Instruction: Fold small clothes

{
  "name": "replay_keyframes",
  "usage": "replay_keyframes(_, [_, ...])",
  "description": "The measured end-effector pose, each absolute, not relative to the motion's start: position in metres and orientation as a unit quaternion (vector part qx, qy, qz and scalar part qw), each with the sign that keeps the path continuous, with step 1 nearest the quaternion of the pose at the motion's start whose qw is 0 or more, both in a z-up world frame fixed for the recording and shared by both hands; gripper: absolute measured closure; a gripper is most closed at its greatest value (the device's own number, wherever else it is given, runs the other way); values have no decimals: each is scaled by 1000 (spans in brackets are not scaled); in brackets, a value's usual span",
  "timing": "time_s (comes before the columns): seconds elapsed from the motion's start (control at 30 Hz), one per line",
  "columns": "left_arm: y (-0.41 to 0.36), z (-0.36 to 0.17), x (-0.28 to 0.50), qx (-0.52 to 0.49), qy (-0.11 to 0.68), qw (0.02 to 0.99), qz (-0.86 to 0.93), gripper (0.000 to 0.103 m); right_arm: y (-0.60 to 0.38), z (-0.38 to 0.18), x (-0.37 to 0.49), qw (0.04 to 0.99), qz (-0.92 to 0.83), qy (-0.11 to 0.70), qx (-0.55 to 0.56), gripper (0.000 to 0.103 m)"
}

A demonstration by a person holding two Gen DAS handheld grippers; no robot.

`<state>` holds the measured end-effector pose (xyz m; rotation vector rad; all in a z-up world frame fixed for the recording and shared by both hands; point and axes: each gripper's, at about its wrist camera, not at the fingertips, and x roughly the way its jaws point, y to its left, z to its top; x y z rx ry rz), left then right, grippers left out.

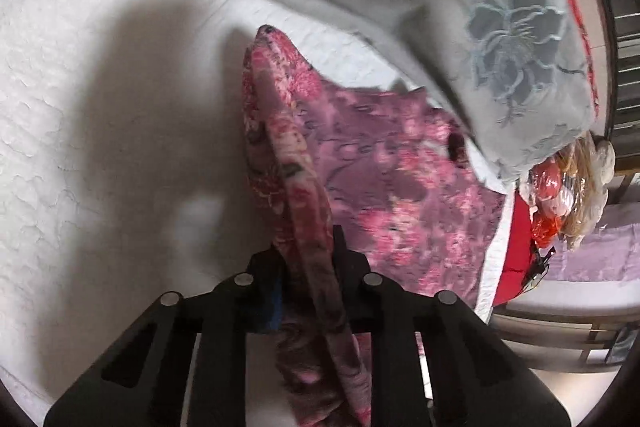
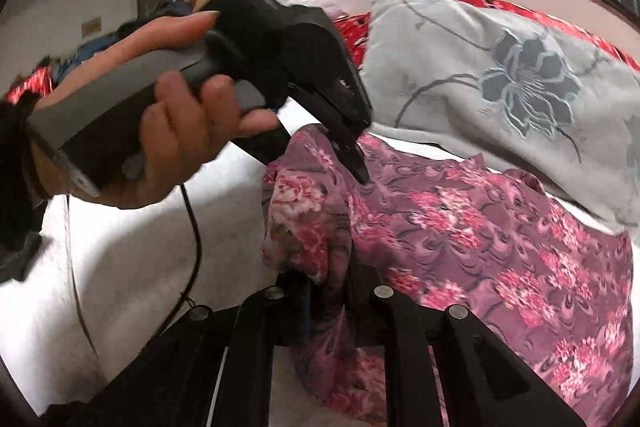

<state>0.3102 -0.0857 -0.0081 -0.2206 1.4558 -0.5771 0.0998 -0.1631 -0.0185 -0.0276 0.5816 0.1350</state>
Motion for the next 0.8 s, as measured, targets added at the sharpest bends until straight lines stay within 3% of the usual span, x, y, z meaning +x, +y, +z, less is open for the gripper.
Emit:
replay_keyframes(0.47, [-186,56,245,-26,596,746,-295,87,-242,11,34,965,34,238,109,93])
replay_keyframes(0.8, [-293,49,195,35,593,738,-320,87,-335,-1,-11,946,-17,219,240,94])
